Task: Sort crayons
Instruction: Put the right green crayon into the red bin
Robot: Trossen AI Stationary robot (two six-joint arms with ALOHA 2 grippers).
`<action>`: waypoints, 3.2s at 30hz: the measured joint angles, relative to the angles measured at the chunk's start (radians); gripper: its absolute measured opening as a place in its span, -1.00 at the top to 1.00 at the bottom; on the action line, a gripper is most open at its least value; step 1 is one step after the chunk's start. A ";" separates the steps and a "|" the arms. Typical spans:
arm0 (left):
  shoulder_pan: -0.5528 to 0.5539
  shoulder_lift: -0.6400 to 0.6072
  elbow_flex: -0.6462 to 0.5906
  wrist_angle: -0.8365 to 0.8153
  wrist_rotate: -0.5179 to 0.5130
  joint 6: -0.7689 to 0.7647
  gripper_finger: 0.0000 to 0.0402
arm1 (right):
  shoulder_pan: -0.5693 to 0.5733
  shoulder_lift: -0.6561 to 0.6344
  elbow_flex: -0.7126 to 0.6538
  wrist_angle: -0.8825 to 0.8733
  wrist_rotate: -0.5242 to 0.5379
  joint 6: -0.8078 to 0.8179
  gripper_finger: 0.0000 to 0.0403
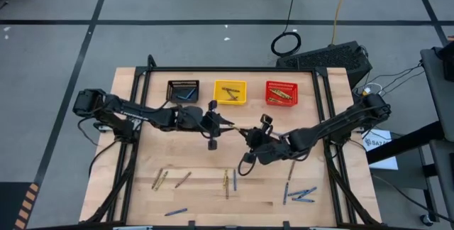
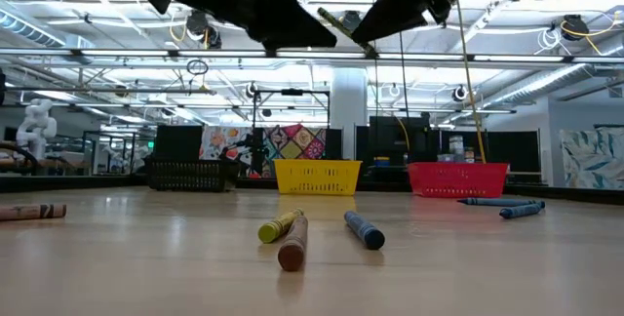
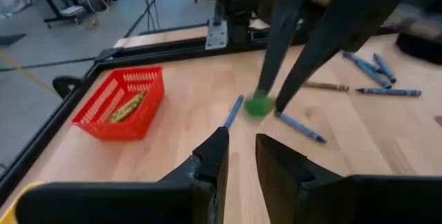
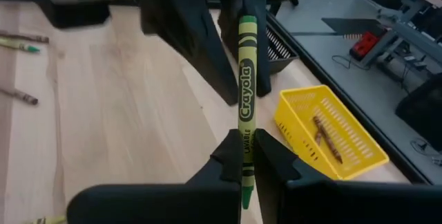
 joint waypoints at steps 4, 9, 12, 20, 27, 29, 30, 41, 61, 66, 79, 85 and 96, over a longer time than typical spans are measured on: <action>0.007 0.000 0.000 0.005 0.063 -0.002 0.60 | 0.000 -0.018 0.000 0.002 0.002 -0.020 1.00; 0.006 0.000 0.000 0.034 0.100 -0.028 0.60 | 0.000 -0.017 0.000 0.000 0.000 -0.023 1.00; 0.007 0.000 0.000 0.041 0.100 -0.029 0.60 | 0.000 -0.018 0.000 -0.002 0.000 -0.023 1.00; 0.019 0.000 0.000 0.076 0.122 -0.069 0.60 | 0.000 -0.017 0.000 -0.004 -0.001 -0.023 1.00; 0.025 0.000 0.000 0.112 0.162 -0.082 0.60 | -0.001 -0.017 0.000 0.017 -0.002 -0.045 1.00; 0.025 0.000 0.000 0.114 0.169 -0.083 0.60 | -0.002 -0.017 0.000 0.025 -0.002 -0.048 1.00; 0.025 0.000 0.000 0.114 0.172 -0.083 0.60 | -0.002 -0.017 0.000 0.031 -0.002 -0.051 1.00; 0.025 0.000 0.000 0.121 0.152 -0.081 0.61 | -0.003 -0.017 0.000 0.056 -0.005 -0.068 1.00; 0.051 0.000 0.000 0.120 0.195 -0.077 0.97 | -0.003 -0.017 0.000 0.068 -0.006 -0.066 0.99; 0.051 0.000 0.000 0.120 0.202 -0.074 0.97 | -0.003 -0.017 0.000 0.070 -0.008 -0.065 0.88; 0.065 0.000 0.000 0.105 0.183 -0.050 0.98 | -0.001 -0.036 0.000 0.023 -0.009 -0.064 0.48; 0.095 0.000 0.001 0.056 0.183 -0.052 0.98 | 0.008 -0.129 0.000 -0.271 0.091 0.178 0.42; 0.231 0.000 0.001 0.007 0.185 0.031 0.98 | 0.007 -0.188 0.000 -0.843 0.069 0.723 0.42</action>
